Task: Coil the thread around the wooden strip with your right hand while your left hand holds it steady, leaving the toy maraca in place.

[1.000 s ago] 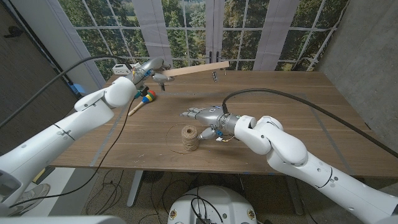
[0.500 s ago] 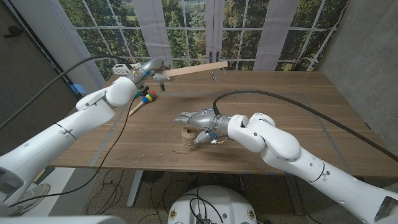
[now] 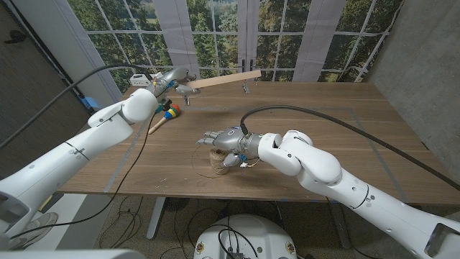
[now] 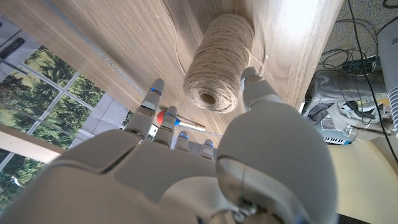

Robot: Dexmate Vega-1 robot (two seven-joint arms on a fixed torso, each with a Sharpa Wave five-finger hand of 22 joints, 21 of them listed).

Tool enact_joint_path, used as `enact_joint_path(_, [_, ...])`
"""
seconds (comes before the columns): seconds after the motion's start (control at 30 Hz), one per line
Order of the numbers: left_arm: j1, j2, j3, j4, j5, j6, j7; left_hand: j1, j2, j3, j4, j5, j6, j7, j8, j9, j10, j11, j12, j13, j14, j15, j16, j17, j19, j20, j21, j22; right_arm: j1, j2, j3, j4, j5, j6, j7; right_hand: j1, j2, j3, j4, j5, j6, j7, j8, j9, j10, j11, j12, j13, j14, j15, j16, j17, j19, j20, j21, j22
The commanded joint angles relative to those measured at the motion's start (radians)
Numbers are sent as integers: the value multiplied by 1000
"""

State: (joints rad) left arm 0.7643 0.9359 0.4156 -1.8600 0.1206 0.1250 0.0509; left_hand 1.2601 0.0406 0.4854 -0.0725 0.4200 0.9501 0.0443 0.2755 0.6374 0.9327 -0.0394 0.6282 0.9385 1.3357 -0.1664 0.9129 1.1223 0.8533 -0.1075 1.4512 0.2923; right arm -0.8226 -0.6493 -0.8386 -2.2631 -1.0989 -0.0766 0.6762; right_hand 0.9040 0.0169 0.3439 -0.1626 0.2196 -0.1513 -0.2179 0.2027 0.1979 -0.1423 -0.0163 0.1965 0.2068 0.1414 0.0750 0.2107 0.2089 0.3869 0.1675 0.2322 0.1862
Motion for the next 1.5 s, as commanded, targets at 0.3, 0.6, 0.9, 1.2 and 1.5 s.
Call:
enact_joint_path(0.3, [-9, -4, 3, 14, -1, -2, 9, 3, 3, 187, 176, 0, 12, 3, -9, 8, 9, -11, -5, 3, 48, -46, -8, -3, -6, -85, 14, -5, 40, 43, -55, 79, -85, 49, 101, 45, 25, 2, 3, 14, 54, -4, 22, 8, 60, -23, 28, 0, 40, -40, 15, 4, 52, -12, 17, 1])
enact_joint_path(0.6, [-11, -6, 6, 9, 7, 3, 12, 2, 2, 191, 177, -1, 14, 1, -15, 10, 11, -15, -8, 4, 50, -47, -8, -2, -8, -86, 22, -9, 37, 43, -48, 121, -56, 37, 72, 76, 56, -13, 10, 11, 152, -3, 47, 12, 192, -48, 65, 1, 152, -107, 64, 16, 161, -61, 55, 5])
enact_joint_path(0.9, [-12, -9, 7, 7, 11, 7, 16, -1, 2, 195, 179, -3, 15, 0, -22, 17, 10, -18, -11, 10, 53, -47, -10, -6, -9, -88, 31, -16, 12, 15, -30, 142, -8, 62, -83, 196, 149, -47, -1, 9, 603, -3, 187, 24, 508, -48, 197, 46, 540, -251, 309, 188, 423, -230, 233, 54])
enact_joint_path(1.2, [-20, -10, 15, 6, 19, 15, 11, -3, 3, 200, 180, -6, 18, 0, -30, 18, 14, -20, -18, 8, 51, -47, -11, -8, -15, -88, 38, -22, -16, -8, 1, 154, 54, 81, -240, 341, 170, -7, 25, -19, 975, 198, 304, 26, 860, 24, 387, 115, 867, -295, 449, 353, 536, -323, 469, 139])
enact_joint_path(1.5, [-30, -14, 22, 1, 30, 21, 8, -5, 2, 203, 182, -8, 22, -1, -34, 21, 18, -19, -22, 9, 54, -47, -8, -6, -17, -90, 47, -22, -45, -18, 37, 157, 101, 56, -340, 374, 158, 7, 15, -22, 998, 235, 299, 25, 896, 62, 417, 132, 894, -302, 428, 365, 531, -360, 513, 149])
